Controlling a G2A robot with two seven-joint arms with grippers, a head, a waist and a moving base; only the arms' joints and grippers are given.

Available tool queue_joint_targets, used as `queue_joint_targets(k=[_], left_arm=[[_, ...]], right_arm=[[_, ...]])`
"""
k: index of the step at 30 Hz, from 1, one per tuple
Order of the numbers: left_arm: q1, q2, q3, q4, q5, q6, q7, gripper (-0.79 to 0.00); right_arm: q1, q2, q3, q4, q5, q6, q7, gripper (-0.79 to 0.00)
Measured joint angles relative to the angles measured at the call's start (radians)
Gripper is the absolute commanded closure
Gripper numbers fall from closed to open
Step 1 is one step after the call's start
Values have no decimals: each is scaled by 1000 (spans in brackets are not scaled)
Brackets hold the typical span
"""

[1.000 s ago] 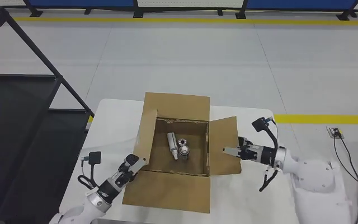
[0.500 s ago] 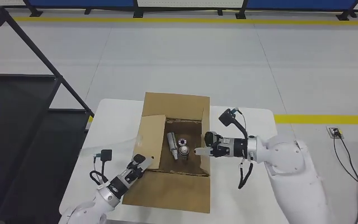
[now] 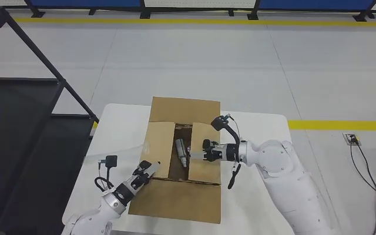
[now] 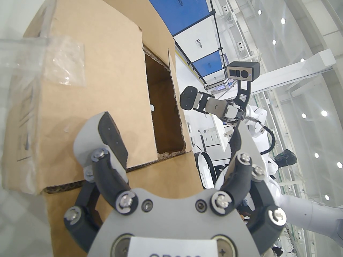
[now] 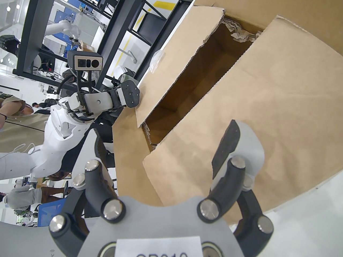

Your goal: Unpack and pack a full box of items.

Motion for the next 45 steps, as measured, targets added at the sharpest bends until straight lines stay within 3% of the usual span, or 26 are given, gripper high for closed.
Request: queue_joint_targets(k=[15, 28, 35, 45], left_arm=[[-48, -5, 71, 13, 64, 87, 26, -785], [-60, -6, 92, 28, 73, 91, 53, -785], [9, 2, -3, -42, -46, 24, 54, -785], [165, 25, -255, -49, -217, -70, -47, -785]], right_arm=[[35, -18, -121, 71, -93, 34, -178, -785], [42, -15, -150, 77, -143, 48, -211, -785], [23, -4, -92, 49, -64, 36, -253, -785], [-17, 15, -5, 0, 24, 19, -258, -785]])
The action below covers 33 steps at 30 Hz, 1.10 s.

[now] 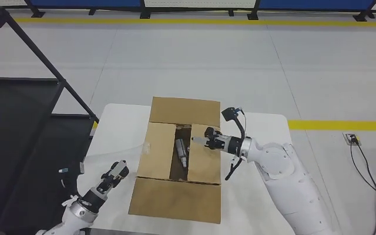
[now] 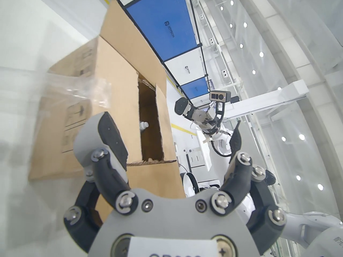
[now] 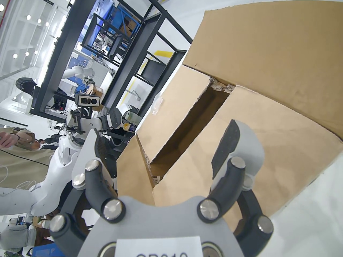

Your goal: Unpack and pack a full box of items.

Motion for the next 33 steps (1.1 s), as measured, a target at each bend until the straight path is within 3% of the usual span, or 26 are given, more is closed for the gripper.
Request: queue_joint_targets(k=[4, 9, 17, 21, 27, 33], left_arm=[[51, 13, -43, 54, 22, -23, -134, -785], [54, 28, -34, 115, 36, -69, -331, -785], [43, 51, 14, 124, 7, -158, -612, -785], [39, 58, 30, 111, -21, -177, -656, -785], [40, 64, 23, 90, -132, -177, -628, -785], [43, 67, 12, 65, -232, -168, -580, -785]], right_arm=[[-10, -1, -1, 8, 21, 8, -12, -785], [38, -5, 29, 110, 141, 22, -66, -785], [140, -21, 44, 307, 145, 16, -348, -785], [227, -39, 8, 455, 166, 39, -392, -785], [369, -78, -65, 722, 172, 43, -412, -785], [459, -115, -112, 909, 218, -21, -306, -785]])
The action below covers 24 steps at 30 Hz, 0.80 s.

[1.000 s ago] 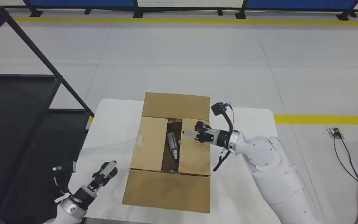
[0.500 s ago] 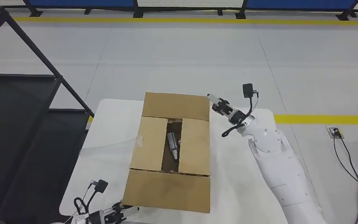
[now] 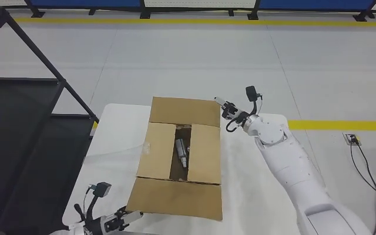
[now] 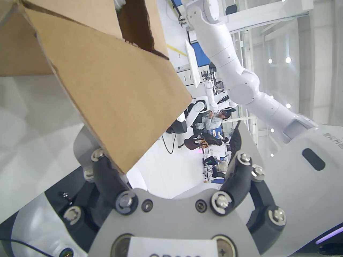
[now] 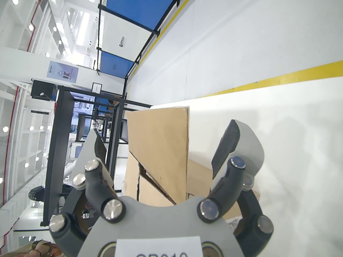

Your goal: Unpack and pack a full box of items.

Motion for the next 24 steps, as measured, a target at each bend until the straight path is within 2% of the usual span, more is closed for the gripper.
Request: queue_joint_targets(k=[7, 12, 16, 24], left_arm=[[-19, -2, 10, -36, -64, 51, 115, -785], [-30, -7, 26, -69, -9, 73, 256, -785], [-47, -13, 68, -103, 48, 118, 377, -785], [-99, -27, 174, -144, 221, 235, 605, -785]], right_arm=[[49, -22, 5, 120, 100, -135, 162, -785], [64, -18, 40, 154, 192, -222, 264, -785], [70, -10, 68, 151, 263, -281, 373, -785], [68, 3, 74, 78, 274, -329, 481, -785]])
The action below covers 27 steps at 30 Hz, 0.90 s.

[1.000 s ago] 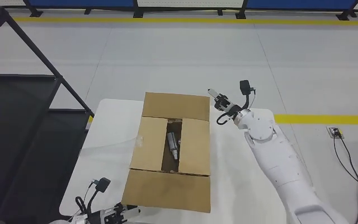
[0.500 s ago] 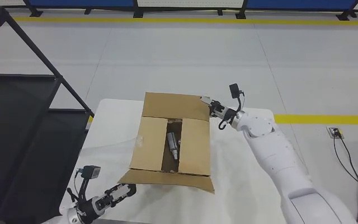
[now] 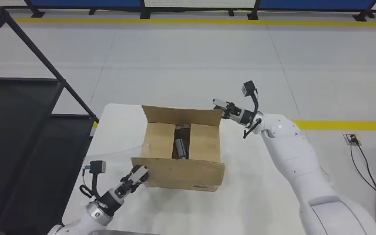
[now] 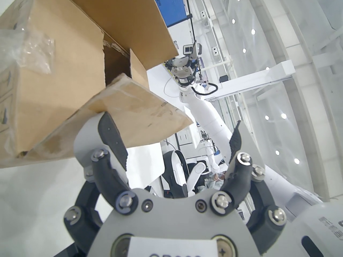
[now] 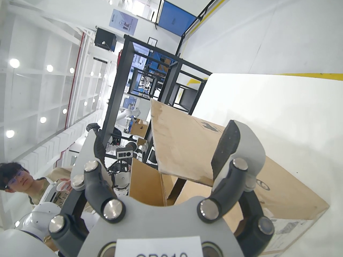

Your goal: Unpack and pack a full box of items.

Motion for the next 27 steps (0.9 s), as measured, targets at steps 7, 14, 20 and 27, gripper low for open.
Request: queue_joint_targets(k=[7, 14, 20, 27], left_arm=[[-68, -12, 108, 13, 119, 98, 110, -785], [-126, -22, 182, 44, 186, 165, 156, -785], [-155, -28, 216, 62, 226, 190, 182, -785], [-184, -34, 245, 82, 260, 213, 198, -785]], right_arm=[[-28, 14, -21, -124, -62, 45, 55, -785], [-98, 37, -21, -287, -103, 175, 90, -785], [-169, 58, 2, -413, -81, 374, 130, -785], [-204, 66, -2, -476, -48, 619, 164, -785]])
